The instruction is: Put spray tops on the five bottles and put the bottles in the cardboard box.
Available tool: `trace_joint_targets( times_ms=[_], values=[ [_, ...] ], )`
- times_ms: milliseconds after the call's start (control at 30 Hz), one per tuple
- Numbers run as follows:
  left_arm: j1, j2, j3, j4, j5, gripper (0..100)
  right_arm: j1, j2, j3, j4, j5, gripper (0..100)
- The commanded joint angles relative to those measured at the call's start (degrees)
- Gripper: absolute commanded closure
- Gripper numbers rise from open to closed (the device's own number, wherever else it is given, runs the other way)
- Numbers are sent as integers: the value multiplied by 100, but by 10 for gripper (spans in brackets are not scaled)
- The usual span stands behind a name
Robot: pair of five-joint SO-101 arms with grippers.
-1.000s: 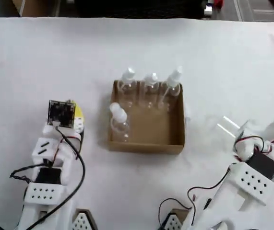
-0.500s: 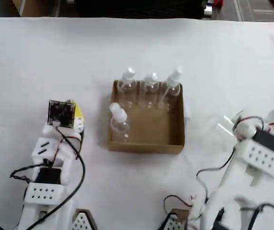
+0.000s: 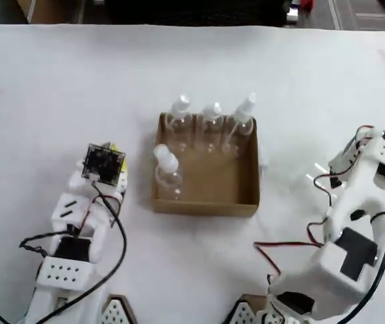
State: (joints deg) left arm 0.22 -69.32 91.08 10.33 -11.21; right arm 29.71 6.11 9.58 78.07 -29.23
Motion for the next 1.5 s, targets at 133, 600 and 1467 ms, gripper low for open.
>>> trace_joint_targets(
  times_ms=[133, 600, 1467],
  values=[
    [75, -66, -62, -158, -26, 973, -119, 286, -809, 303, -35, 674],
    [66, -66, -70, -158, -26, 973, -48, 312, -519, 22, -167, 701],
    [75, -66, -62, -158, -44, 972, 664, 778, -598, -866, -589, 704]
  ],
)
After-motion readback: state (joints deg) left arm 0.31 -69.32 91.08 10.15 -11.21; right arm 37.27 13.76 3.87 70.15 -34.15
